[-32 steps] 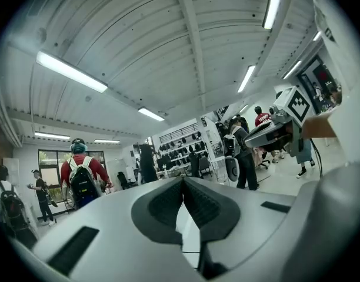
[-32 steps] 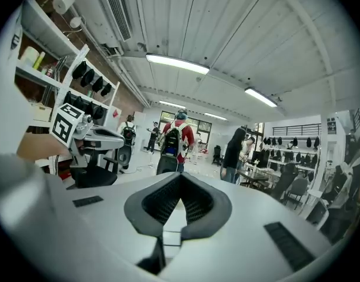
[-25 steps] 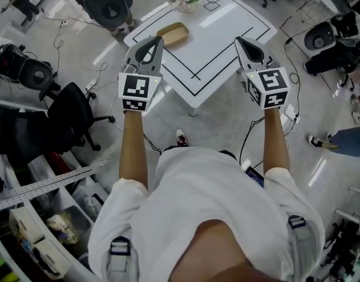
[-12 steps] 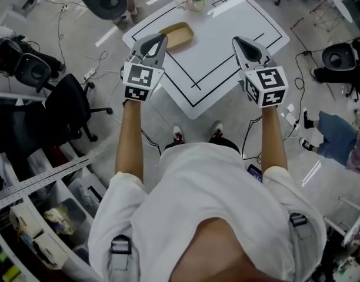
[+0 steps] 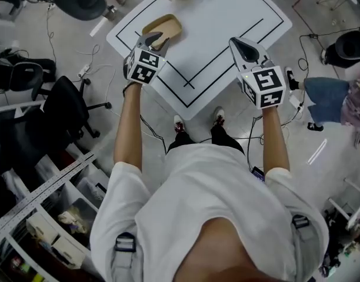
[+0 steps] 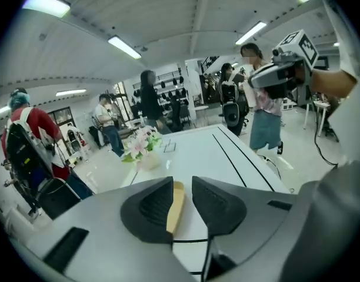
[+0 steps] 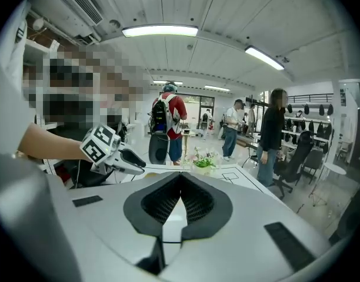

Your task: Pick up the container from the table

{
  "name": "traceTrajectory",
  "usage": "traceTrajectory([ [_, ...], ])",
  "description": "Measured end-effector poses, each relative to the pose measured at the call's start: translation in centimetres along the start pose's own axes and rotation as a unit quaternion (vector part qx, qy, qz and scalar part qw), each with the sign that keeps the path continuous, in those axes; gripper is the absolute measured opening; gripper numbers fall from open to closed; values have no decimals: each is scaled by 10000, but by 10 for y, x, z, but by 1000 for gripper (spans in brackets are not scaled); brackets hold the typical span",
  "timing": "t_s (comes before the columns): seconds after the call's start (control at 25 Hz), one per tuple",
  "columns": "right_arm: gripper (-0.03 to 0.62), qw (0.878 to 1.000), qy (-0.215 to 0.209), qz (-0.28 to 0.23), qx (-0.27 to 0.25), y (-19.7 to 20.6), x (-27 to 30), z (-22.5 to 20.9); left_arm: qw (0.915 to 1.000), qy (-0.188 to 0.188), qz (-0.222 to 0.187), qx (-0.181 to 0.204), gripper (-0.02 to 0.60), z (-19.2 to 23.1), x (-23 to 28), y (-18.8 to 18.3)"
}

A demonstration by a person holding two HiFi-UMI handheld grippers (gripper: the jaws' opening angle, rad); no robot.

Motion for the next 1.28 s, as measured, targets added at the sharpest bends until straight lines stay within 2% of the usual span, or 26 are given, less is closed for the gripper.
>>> traceTrajectory([
  [0.12, 15, 9997, 151, 153, 142, 15, -3, -5, 9977, 384, 514, 199, 114, -5, 41, 17],
  [0.24, 15, 9988, 322, 273, 253, 22, -14, -10, 9901, 629, 1114, 577, 114, -11, 77, 34],
  [0.36, 15, 9982, 381, 344, 306, 25, -19, -14, 9804, 678, 1640, 853, 114, -8, 101, 51],
  [0.56, 15, 9970, 468, 511, 353, 39, -26, -20, 9712, 699, 2033, 1023, 114, -7, 125, 65],
  [0.64, 15, 9964, 505, 550, 390, 43, -31, -22, 9688, 789, 2091, 1070, 106, -12, 133, 63],
  [0.8, 15, 9966, 481, 540, 401, 46, -33, -23, 9656, 748, 2214, 1140, 34, -16, 142, 63],
  [0.96, 15, 9974, 403, 502, 308, 40, -35, -21, 9652, 646, 2206, 1248, 23, -17, 136, 58],
  [1.12, 15, 9989, 299, 330, 175, 31, -36, -20, 9744, 318, 1915, 1138, 21, -13, 113, 47],
  [1.28, 15, 9994, 274, 171, -118, 13, -35, -15, 9884, -121, 1380, 627, 21, -3, 72, 31],
])
Point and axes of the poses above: the fingertips, and each gripper's own axes: x forward along the fingers, z to its left, y out of its underside, the point moved 9 cm from there along -x, backward along the fingers, and after that the axes turned 2 degrees about -y, right-handed, at the moved point
